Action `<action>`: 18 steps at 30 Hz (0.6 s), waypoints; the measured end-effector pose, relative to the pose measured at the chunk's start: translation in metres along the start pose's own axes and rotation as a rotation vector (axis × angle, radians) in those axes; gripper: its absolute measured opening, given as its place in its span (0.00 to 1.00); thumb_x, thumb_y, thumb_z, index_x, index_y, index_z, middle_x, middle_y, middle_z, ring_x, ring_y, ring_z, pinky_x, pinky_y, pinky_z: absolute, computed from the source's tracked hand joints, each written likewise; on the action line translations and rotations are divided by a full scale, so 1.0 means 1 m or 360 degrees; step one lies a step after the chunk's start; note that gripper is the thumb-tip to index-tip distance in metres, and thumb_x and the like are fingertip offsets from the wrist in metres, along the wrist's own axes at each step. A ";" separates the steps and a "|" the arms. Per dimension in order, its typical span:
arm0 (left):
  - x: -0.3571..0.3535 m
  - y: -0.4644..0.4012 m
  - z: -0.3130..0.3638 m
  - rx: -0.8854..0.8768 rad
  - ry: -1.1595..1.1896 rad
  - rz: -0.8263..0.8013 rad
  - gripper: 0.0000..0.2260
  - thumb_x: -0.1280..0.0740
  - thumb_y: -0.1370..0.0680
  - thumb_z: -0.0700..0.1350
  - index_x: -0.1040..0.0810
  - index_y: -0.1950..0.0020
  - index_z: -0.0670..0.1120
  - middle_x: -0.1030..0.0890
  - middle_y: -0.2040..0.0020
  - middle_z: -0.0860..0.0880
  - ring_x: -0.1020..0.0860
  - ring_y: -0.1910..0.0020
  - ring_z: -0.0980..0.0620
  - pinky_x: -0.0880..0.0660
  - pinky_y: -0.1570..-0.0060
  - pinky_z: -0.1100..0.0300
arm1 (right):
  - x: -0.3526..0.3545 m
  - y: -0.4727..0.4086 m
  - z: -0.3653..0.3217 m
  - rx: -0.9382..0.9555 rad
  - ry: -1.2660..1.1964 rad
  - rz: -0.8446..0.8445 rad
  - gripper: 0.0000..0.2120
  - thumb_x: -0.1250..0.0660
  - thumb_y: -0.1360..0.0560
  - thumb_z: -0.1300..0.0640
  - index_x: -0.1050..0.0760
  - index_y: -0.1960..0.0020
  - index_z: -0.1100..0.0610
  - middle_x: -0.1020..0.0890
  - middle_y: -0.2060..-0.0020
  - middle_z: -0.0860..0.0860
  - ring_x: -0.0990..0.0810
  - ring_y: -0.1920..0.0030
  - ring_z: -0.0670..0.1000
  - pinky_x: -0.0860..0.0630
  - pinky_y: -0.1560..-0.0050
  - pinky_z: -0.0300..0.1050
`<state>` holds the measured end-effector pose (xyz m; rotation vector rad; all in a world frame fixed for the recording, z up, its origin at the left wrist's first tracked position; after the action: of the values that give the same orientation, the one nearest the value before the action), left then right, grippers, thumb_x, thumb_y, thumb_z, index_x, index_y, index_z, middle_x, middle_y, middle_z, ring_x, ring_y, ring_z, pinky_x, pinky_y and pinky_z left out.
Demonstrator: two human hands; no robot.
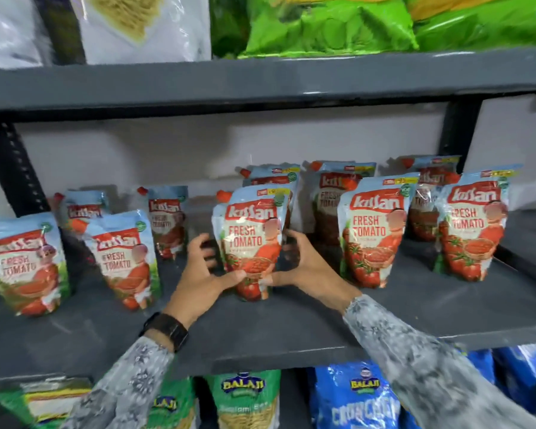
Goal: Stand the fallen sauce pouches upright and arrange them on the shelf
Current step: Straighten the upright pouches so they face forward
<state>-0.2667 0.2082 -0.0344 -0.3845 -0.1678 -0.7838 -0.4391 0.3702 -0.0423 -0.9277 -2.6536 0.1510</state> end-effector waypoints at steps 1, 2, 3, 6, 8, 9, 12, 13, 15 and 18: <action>0.002 -0.005 -0.002 0.0024 0.0050 -0.0133 0.45 0.19 0.31 0.44 0.43 0.22 0.54 0.28 0.35 0.53 0.25 0.38 0.54 0.25 0.40 0.55 | -0.005 -0.005 0.001 -0.0002 -0.0026 -0.0047 0.55 0.12 0.40 0.58 0.39 0.21 0.49 0.21 0.34 0.45 0.20 0.35 0.41 0.20 0.35 0.43; 0.003 -0.009 -0.005 0.0038 0.0100 -0.0241 0.43 0.20 0.31 0.44 0.41 0.23 0.55 0.26 0.35 0.56 0.22 0.39 0.57 0.24 0.44 0.61 | -0.010 -0.008 0.003 0.0014 -0.0044 -0.0092 0.55 0.12 0.40 0.62 0.40 0.21 0.49 0.21 0.34 0.45 0.19 0.37 0.38 0.19 0.39 0.38; 0.004 -0.013 -0.006 0.0026 0.0140 -0.0324 0.40 0.20 0.30 0.43 0.37 0.24 0.56 0.24 0.36 0.58 0.20 0.41 0.61 0.22 0.48 0.66 | -0.016 -0.011 0.001 0.0041 -0.0062 -0.0120 0.55 0.13 0.39 0.65 0.39 0.21 0.50 0.20 0.34 0.45 0.18 0.37 0.38 0.19 0.41 0.36; -0.001 -0.019 -0.010 -0.0023 0.0248 -0.0383 0.32 0.23 0.27 0.40 0.30 0.27 0.53 0.19 0.35 0.55 0.19 0.39 0.59 0.21 0.45 0.65 | -0.026 -0.015 0.002 0.0064 -0.0081 -0.0127 0.48 0.15 0.38 0.69 0.32 0.25 0.50 0.15 0.35 0.50 0.16 0.35 0.49 0.19 0.36 0.45; -0.005 -0.019 -0.011 -0.0046 0.0292 -0.0352 0.29 0.24 0.26 0.40 0.28 0.28 0.53 0.18 0.35 0.52 0.19 0.38 0.55 0.21 0.41 0.60 | -0.028 -0.015 0.002 0.0078 -0.0092 -0.0129 0.42 0.17 0.38 0.71 0.27 0.28 0.53 0.13 0.38 0.53 0.15 0.36 0.53 0.19 0.34 0.52; -0.008 -0.019 -0.011 -0.0047 0.0317 -0.0350 0.28 0.24 0.26 0.40 0.28 0.29 0.53 0.17 0.36 0.52 0.18 0.38 0.55 0.20 0.42 0.61 | -0.026 -0.015 0.002 0.0070 -0.0091 -0.0115 0.41 0.17 0.38 0.71 0.26 0.29 0.54 0.13 0.38 0.54 0.15 0.37 0.53 0.20 0.33 0.55; -0.020 -0.018 -0.007 -0.0041 0.0346 -0.0370 0.27 0.24 0.26 0.39 0.27 0.31 0.54 0.16 0.38 0.52 0.18 0.39 0.55 0.20 0.43 0.61 | -0.013 -0.009 0.004 0.0054 -0.0083 -0.0076 0.41 0.17 0.38 0.71 0.25 0.29 0.54 0.13 0.39 0.52 0.14 0.37 0.52 0.19 0.35 0.53; -0.026 -0.018 -0.005 -0.0038 0.0347 -0.0387 0.28 0.24 0.26 0.39 0.27 0.30 0.53 0.16 0.37 0.52 0.18 0.39 0.55 0.20 0.41 0.60 | -0.007 -0.006 0.004 0.0051 -0.0071 -0.0064 0.41 0.17 0.38 0.71 0.25 0.30 0.53 0.13 0.39 0.52 0.14 0.38 0.51 0.18 0.35 0.51; -0.038 -0.018 0.000 -0.0042 0.0337 -0.0431 0.28 0.24 0.26 0.40 0.28 0.28 0.52 0.17 0.36 0.52 0.18 0.38 0.55 0.21 0.41 0.60 | 0.004 0.000 0.007 0.0032 -0.0043 -0.0013 0.40 0.17 0.38 0.70 0.25 0.30 0.52 0.12 0.40 0.51 0.14 0.38 0.50 0.19 0.34 0.53; -0.054 -0.017 0.005 -0.0028 0.0324 -0.0468 0.28 0.24 0.26 0.40 0.28 0.28 0.52 0.17 0.36 0.52 0.19 0.37 0.54 0.21 0.40 0.60 | 0.017 0.007 0.010 -0.0012 0.0026 0.0053 0.40 0.17 0.37 0.69 0.26 0.29 0.51 0.12 0.41 0.48 0.15 0.39 0.47 0.20 0.32 0.54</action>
<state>-0.3168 0.2342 -0.0409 -0.2974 -0.0263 -1.1092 -0.4508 0.3868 -0.0489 -0.9721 -2.6263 0.1403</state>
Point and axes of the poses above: each hand's wrist, its own y-axis away from the middle knuckle, its own x-axis out of the back of the hand, z = x × y, the point moved 2 cm from there along -y, towards the middle knuckle
